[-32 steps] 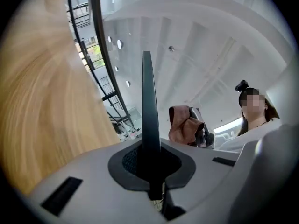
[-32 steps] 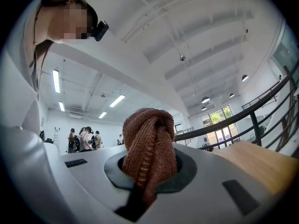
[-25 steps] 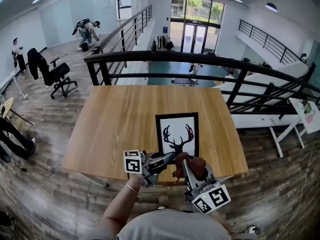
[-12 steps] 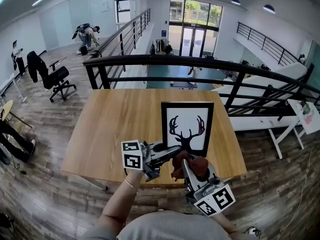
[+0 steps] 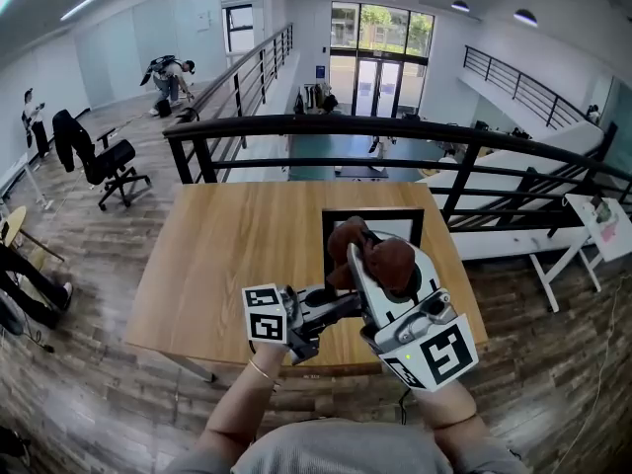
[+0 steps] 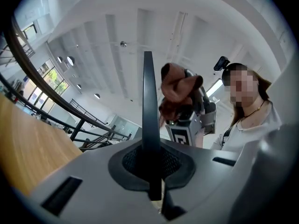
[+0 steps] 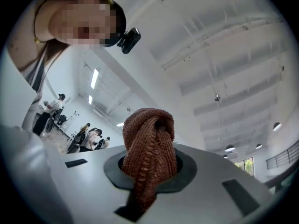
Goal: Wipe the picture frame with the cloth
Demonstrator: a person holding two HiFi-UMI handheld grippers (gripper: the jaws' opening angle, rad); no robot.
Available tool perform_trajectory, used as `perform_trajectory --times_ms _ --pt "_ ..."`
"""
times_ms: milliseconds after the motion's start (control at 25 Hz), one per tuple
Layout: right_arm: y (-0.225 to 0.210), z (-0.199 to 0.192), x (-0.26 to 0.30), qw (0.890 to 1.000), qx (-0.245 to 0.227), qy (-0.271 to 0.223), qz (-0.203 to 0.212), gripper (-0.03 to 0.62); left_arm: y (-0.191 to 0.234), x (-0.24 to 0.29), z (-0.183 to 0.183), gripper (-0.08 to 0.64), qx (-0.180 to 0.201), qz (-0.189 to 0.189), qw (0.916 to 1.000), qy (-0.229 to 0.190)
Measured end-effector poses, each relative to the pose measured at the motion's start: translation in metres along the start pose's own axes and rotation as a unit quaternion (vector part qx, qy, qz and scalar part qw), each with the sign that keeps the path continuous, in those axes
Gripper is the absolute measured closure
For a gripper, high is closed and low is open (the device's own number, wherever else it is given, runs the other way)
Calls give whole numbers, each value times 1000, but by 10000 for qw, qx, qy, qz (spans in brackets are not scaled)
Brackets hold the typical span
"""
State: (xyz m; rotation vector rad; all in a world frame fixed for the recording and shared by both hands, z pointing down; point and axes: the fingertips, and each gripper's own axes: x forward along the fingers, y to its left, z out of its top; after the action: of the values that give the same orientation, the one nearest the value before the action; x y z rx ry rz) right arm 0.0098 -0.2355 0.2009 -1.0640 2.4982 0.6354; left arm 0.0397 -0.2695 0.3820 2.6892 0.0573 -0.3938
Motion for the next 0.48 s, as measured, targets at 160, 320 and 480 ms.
perform_trajectory --times_ms 160,320,480 --pt "-11 -4 25 9993 -204 238 -189 546 -5 1 0 545 125 107 9999 55" --pt "-6 -27 30 9964 -270 766 -253 546 -11 -2 1 545 354 218 9991 92" --pt "6 -47 28 9930 -372 1107 -153 546 -10 -9 3 545 427 361 9984 62"
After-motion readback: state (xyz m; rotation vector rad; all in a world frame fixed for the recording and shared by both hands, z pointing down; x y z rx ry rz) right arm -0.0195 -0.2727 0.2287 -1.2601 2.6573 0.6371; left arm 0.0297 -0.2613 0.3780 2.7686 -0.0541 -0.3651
